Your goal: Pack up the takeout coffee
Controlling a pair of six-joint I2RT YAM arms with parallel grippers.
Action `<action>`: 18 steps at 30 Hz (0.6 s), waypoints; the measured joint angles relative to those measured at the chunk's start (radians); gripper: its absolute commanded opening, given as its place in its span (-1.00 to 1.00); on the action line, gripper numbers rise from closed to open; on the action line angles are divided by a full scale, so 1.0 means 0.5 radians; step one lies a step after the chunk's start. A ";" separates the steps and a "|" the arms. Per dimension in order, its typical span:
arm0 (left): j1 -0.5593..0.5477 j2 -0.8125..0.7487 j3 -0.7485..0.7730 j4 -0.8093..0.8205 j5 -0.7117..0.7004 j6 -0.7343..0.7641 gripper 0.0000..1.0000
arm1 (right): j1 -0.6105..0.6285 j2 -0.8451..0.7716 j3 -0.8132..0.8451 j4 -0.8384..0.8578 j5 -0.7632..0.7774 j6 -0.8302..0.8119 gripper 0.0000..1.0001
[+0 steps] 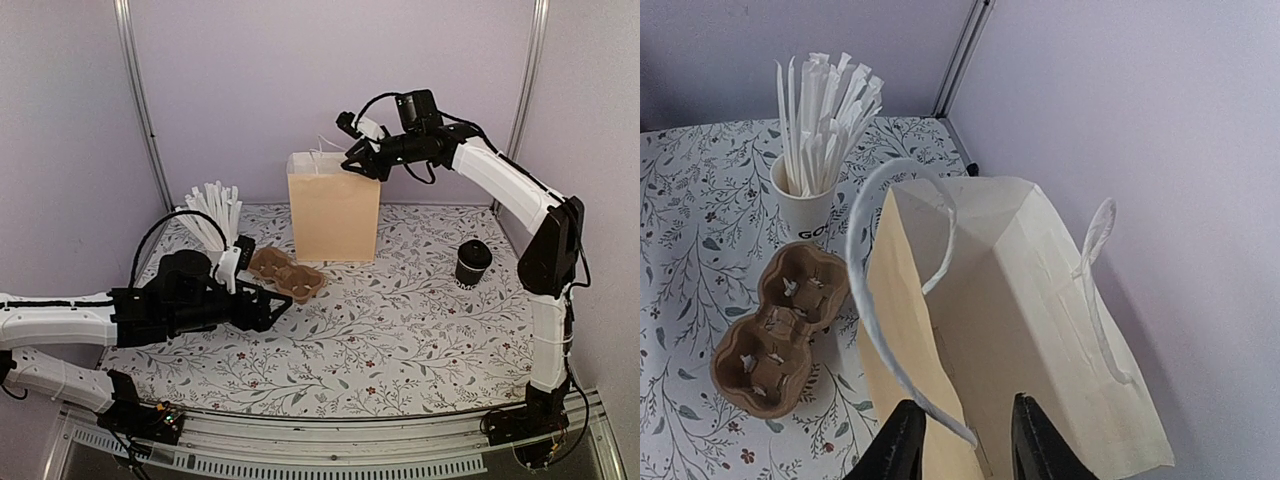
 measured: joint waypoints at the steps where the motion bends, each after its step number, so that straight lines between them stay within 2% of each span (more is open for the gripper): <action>1: 0.000 0.000 -0.001 0.001 0.000 0.000 0.82 | 0.000 0.003 0.010 0.011 -0.003 -0.001 -0.41; 6: 0.000 -0.003 -0.017 0.006 -0.001 0.000 0.81 | 0.002 0.041 0.059 0.053 -0.011 -0.001 -0.45; 14: 0.000 -0.005 -0.047 0.008 -0.002 -0.001 0.81 | 0.015 0.131 0.069 0.066 -0.018 -0.002 -1.00; 18: 0.000 -0.010 -0.061 0.006 -0.010 -0.002 0.81 | 0.021 0.129 0.069 0.060 -0.016 -0.008 -1.00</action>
